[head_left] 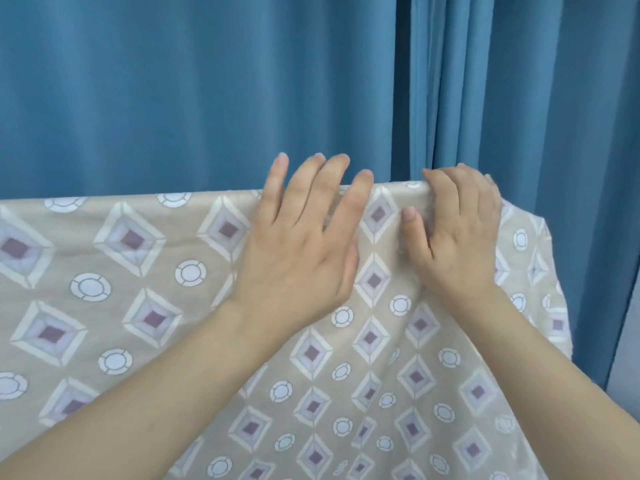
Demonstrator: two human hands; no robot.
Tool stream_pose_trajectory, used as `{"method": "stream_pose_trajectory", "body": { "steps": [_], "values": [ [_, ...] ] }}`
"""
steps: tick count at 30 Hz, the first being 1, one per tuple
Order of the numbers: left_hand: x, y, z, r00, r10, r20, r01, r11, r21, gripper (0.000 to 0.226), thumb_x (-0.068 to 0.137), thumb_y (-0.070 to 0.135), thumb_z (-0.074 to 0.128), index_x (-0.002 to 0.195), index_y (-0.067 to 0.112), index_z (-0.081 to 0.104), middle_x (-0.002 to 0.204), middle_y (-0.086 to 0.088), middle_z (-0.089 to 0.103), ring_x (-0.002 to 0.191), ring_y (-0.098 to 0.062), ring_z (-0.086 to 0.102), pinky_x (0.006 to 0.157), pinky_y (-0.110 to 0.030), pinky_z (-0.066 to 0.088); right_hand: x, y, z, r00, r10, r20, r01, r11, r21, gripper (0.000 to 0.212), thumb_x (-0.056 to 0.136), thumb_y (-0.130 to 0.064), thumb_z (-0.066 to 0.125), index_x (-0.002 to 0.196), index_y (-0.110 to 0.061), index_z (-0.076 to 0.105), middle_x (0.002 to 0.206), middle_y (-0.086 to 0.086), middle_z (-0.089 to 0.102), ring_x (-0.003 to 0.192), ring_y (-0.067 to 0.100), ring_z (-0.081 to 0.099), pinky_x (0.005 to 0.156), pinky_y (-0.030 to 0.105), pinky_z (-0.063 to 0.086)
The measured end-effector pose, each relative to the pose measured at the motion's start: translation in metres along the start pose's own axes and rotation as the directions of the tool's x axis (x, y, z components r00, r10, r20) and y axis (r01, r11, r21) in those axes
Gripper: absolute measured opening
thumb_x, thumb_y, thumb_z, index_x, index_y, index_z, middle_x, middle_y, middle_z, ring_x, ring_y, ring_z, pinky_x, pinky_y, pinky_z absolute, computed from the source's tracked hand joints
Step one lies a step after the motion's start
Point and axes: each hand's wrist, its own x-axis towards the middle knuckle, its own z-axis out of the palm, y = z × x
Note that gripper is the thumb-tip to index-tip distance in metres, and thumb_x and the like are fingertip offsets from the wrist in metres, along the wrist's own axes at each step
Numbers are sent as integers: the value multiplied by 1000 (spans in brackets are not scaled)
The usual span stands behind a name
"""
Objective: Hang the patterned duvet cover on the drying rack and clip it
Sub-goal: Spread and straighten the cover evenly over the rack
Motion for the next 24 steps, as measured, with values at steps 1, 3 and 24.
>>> {"method": "stream_pose_trajectory", "body": {
  "steps": [1, 3, 24],
  "values": [
    [10, 5, 1, 999, -22, 26, 22, 1000, -4, 50, 93, 26, 44, 139, 6, 49, 135, -15, 53, 122, -36, 49, 111, -54, 28, 4, 7, -2, 1000, -9, 15, 8, 1000, 19, 46, 96, -40, 39, 119, -5, 58, 115, 12, 58, 111, 33, 52, 100, 49, 36],
    [27, 13, 6, 997, -44, 63, 44, 999, 2, 45, 97, 30, 37, 131, 6, 54, 116, -12, 60, 99, -35, 55, 93, -47, 40, 11, 21, -9, 999, -13, 52, 9, 998, 70, 41, 95, -40, 43, 110, -6, 60, 101, 9, 59, 93, 28, 54, 84, 39, 40],
    [26, 32, 25, 983, -181, -20, 181, 983, 21, 23, 87, 10, 55, 110, 4, 58, 99, -7, 60, 88, -26, 51, 82, -32, 31, 89, 65, -17, 598, -464, 654, -218, 690, 690, 27, 91, -52, 54, 79, -33, 70, 69, -14, 63, 64, 4, 55, 66, 33, 46]
  ]
}}
